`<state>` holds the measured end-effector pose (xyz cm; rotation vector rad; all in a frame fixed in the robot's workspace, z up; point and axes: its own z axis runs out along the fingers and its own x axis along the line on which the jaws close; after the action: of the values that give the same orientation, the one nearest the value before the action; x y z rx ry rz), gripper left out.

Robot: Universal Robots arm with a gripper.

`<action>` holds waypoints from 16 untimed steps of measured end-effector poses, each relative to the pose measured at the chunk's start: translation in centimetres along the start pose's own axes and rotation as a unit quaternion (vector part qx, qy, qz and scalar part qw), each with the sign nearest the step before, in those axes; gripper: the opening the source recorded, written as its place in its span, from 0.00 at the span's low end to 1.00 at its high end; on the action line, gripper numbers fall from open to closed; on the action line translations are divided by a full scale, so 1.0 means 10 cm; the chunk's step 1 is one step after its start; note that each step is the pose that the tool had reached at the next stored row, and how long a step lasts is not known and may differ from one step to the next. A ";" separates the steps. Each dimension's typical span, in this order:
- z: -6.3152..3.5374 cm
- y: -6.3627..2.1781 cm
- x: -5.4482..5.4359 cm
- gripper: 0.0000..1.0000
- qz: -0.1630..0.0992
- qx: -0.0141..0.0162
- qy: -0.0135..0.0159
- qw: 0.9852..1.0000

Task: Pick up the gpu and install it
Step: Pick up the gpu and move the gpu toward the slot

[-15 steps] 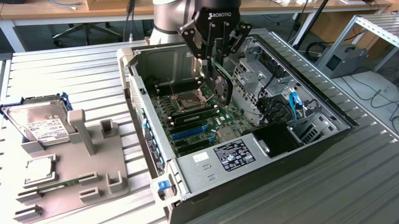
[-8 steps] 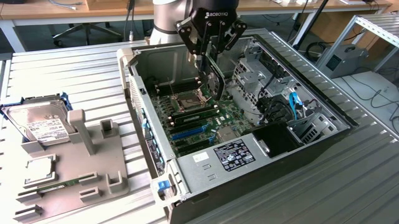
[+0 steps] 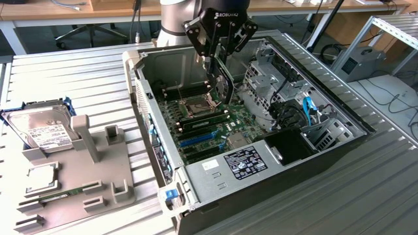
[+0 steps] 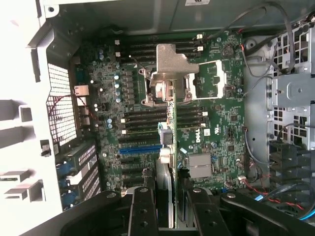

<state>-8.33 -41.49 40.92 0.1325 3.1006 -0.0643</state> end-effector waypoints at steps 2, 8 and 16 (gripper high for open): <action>0.009 0.000 0.00 0.29 0.000 0.000 0.000 1.000; 0.119 0.019 -0.17 0.29 0.000 0.001 0.001 1.000; 0.191 0.052 -0.51 0.29 0.000 0.001 0.002 1.000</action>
<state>-3.13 -41.49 39.19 0.1326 3.1040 -0.0661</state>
